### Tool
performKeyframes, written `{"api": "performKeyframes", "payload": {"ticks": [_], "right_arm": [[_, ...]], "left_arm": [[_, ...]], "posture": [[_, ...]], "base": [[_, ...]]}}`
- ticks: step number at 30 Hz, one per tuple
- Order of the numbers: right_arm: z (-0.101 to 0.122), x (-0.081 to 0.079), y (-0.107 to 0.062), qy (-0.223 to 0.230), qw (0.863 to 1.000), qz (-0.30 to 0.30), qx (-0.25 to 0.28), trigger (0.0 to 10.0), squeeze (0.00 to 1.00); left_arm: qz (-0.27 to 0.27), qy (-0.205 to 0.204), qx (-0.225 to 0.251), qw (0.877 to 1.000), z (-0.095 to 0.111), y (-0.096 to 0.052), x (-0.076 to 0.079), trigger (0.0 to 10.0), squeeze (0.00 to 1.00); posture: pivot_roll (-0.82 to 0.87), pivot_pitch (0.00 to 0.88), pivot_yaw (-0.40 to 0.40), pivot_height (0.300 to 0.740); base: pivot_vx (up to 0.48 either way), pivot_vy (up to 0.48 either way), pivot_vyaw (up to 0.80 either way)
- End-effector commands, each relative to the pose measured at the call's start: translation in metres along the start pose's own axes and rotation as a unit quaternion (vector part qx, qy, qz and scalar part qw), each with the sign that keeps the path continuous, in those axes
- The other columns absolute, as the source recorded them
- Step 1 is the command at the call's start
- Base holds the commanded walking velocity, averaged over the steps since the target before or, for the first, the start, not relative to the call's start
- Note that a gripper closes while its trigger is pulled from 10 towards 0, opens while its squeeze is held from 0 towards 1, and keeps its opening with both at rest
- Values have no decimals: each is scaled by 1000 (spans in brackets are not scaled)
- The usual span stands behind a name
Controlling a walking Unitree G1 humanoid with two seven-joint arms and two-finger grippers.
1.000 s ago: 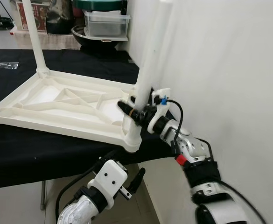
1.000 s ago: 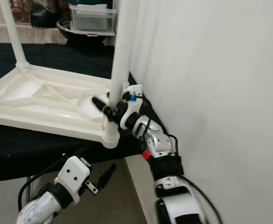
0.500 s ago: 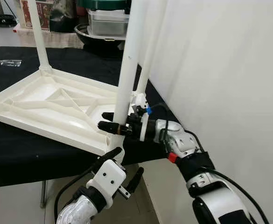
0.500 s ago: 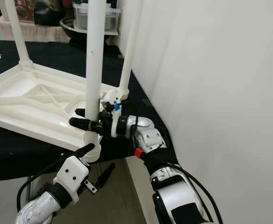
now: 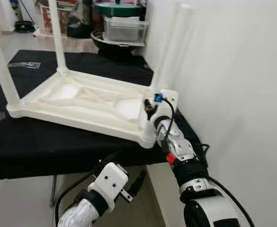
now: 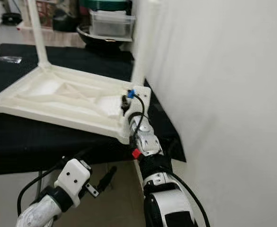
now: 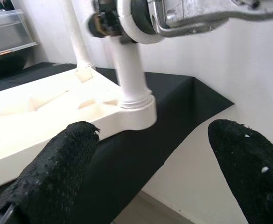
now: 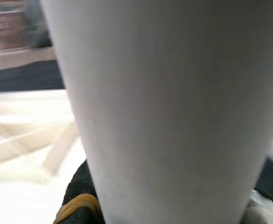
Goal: Building children table
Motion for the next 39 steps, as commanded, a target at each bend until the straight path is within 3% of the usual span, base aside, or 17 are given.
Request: {"api": "performKeyframes", "payload": {"ticks": [1,2,5,6,9,10,15,20,22,23,27,31,32,33,34,37,39], "right_arm": [[-23,3,-6,34,997,-37,-58,0,0],[-14,-22,-10,61,997,1,-47,10000,0],[-7,-34,-11,76,996,25,-35,10000,0],[4,-43,-11,92,994,55,-8,10000,1000],[34,-47,-8,108,987,105,63,10000,1000],[41,-49,-8,122,978,152,80,10000,0],[55,-46,-9,138,956,235,108,10000,0],[60,-60,-36,64,883,443,140,10000,0],[50,-61,-60,9,815,564,134,10000,0],[50,-61,-60,9,815,564,134,10000,0],[36,-63,-88,-19,721,683,120,10000,0],[36,-70,-95,-24,696,708,118,10000,0],[36,-75,-94,-26,694,710,117,3333,0],[35,-79,-93,-30,697,707,114,0,0],[35,-79,-93,-30,697,707,114,0,0],[30,-90,-57,-69,800,586,108,0,0],[29,-87,-43,-65,837,534,103,0,0]], "left_arm": [[-5,1,-2,1000,-2,2,2,10000,0],[-5,2,-2,1000,-2,2,1,10000,0],[-5,2,-1,1000,-2,3,1,10000,0],[-4,2,-1,1000,-1,3,1,10000,0],[-4,2,1,1000,0,5,-1,10000,0],[-2,2,2,1000,0,5,-1,10000,0],[-2,2,4,1000,1,6,-1,10000,0],[-3,2,4,1000,1,7,-2,10000,0],[-3,3,5,1000,2,8,-3,10000,0],[-3,3,5,1000,2,8,-3,10000,0],[-4,3,6,1000,2,8,-2,10000,0],[-4,4,5,1000,2,7,-2,10000,0],[-4,3,5,1000,2,7,-2,10000,0],[-4,3,5,1000,2,7,-2,10000,0],[-4,3,5,1000,2,7,-2,10000,0],[-3,3,5,1000,2,7,-2,10000,0],[-3,2,5,1000,2,7,-1,10000,0]], "posture": [[128,0,-141,740],[125,0,-149,740],[125,0,-149,740],[122,0,-147,740],[122,0,-145,740],[116,0,-142,740],[118,0,-149,740],[109,0,-146,740],[114,0,-146,740],[114,0,-146,740],[123,0,-152,740],[128,0,-154,740],[126,0,-154,740],[125,0,-154,740],[125,0,-154,740],[122,0,-156,740],[123,0,-155,740]], "base": [[0,0,0],[0,0,0],[0,0,0],[0,0,0],[0,0,0],[0,0,0],[0,0,0],[0,0,0],[0,0,0],[0,0,0],[0,0,0],[0,0,0],[0,0,0],[0,0,0],[0,0,0],[0,0,0],[0,0,0]]}}
Point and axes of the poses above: a point about 5 cm out from each wrist's last joint towards the gripper, its own y axis pointing out of the wrist towards the gripper, its own z axis along the axis of the wrist's last joint, x = y × z, the point moved 5 cm from there along y, pointing out of the wrist towards the gripper, and after that the axes turned 15 degrees about -y, right-handed, at the moved point
